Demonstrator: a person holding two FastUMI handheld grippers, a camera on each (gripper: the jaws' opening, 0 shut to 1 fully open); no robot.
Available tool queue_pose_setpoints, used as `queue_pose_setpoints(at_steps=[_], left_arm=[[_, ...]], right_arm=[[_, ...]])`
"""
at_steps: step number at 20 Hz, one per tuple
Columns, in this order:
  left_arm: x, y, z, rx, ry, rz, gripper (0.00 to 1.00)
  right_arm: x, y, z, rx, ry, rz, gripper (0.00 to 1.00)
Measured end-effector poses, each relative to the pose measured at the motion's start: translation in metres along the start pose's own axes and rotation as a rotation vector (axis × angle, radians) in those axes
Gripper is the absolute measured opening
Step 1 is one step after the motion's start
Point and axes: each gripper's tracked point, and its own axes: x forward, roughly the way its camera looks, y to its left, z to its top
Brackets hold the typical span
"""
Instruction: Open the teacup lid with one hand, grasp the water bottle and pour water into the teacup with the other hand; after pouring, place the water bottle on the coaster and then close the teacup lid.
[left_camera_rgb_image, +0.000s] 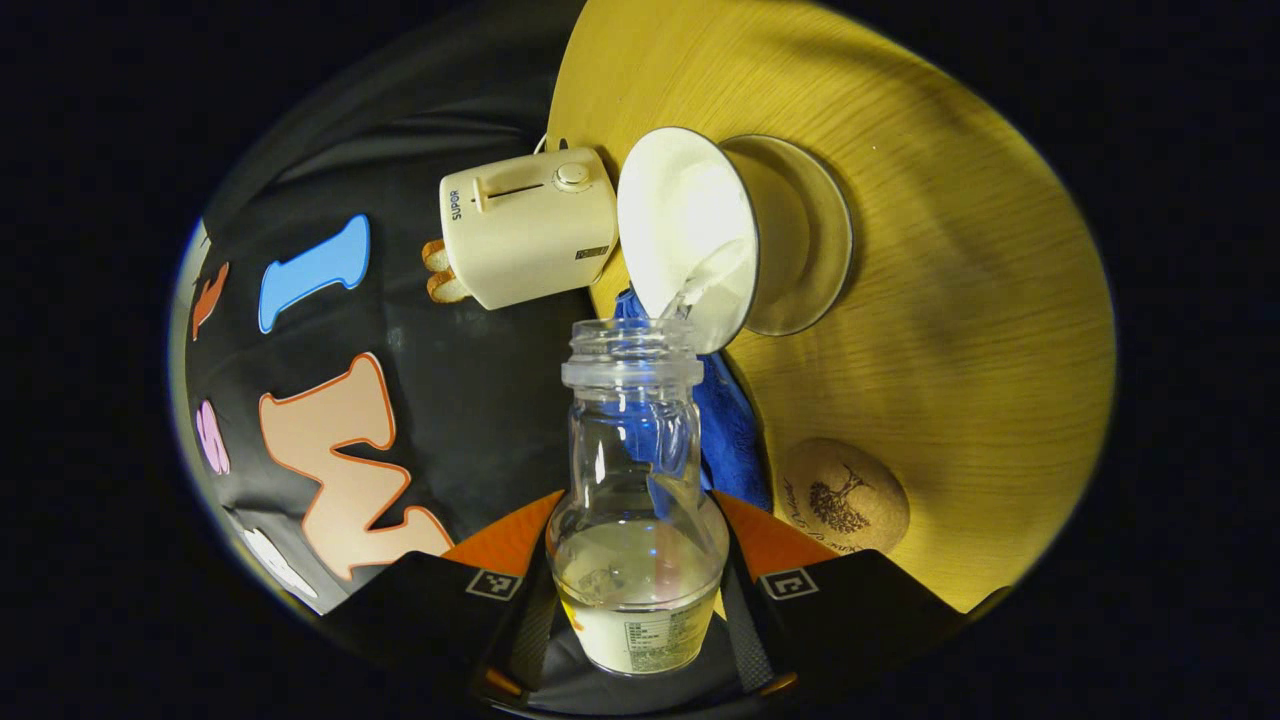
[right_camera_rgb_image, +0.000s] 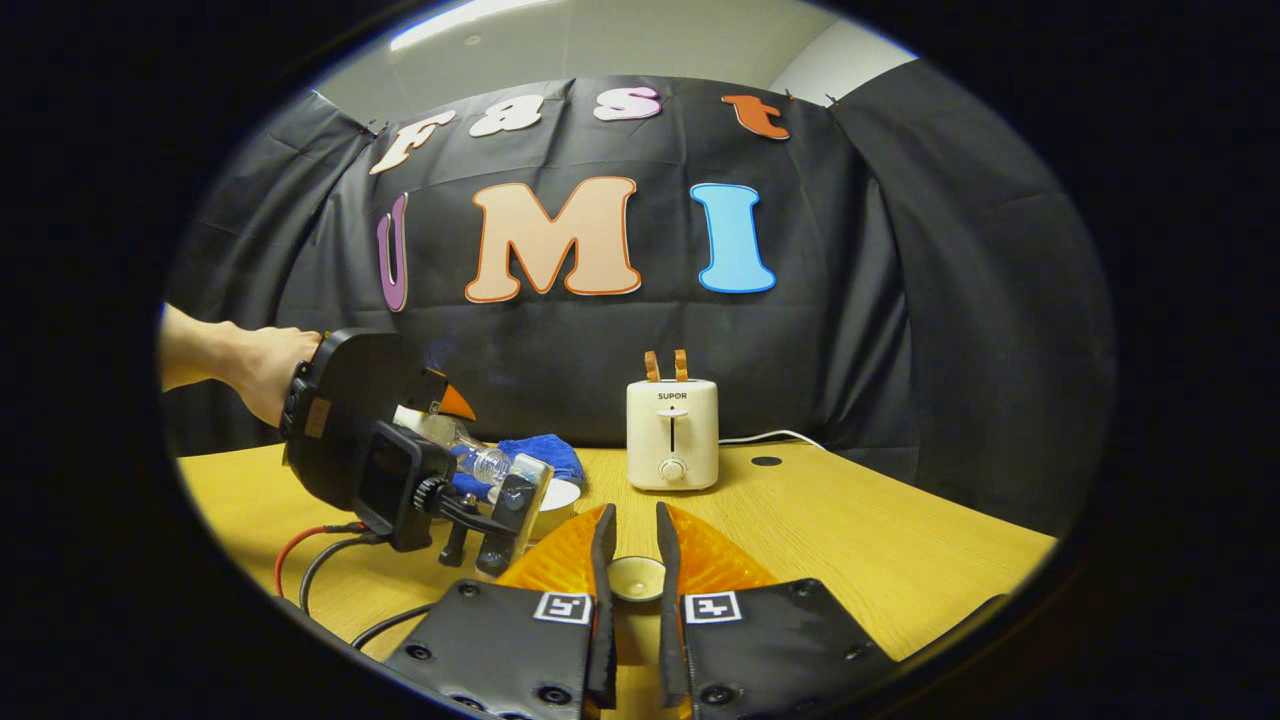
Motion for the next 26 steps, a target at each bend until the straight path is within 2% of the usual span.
queue_pose_setpoints(at_steps=[15,21,26], left_arm=[[-0.005,0.030,0.002,0.192,0.024,0.006,0.71],[-0.005,0.036,0.006,0.239,0.023,0.008,0.71],[-0.002,0.034,0.010,0.258,0.018,0.004,0.70]], right_arm=[[0.000,-0.002,0.001,0.019,0.000,0.000,0.19],[0.002,-0.007,0.001,0.059,0.002,-0.005,0.19],[0.001,-0.007,0.000,0.041,-0.001,-0.010,0.19]])
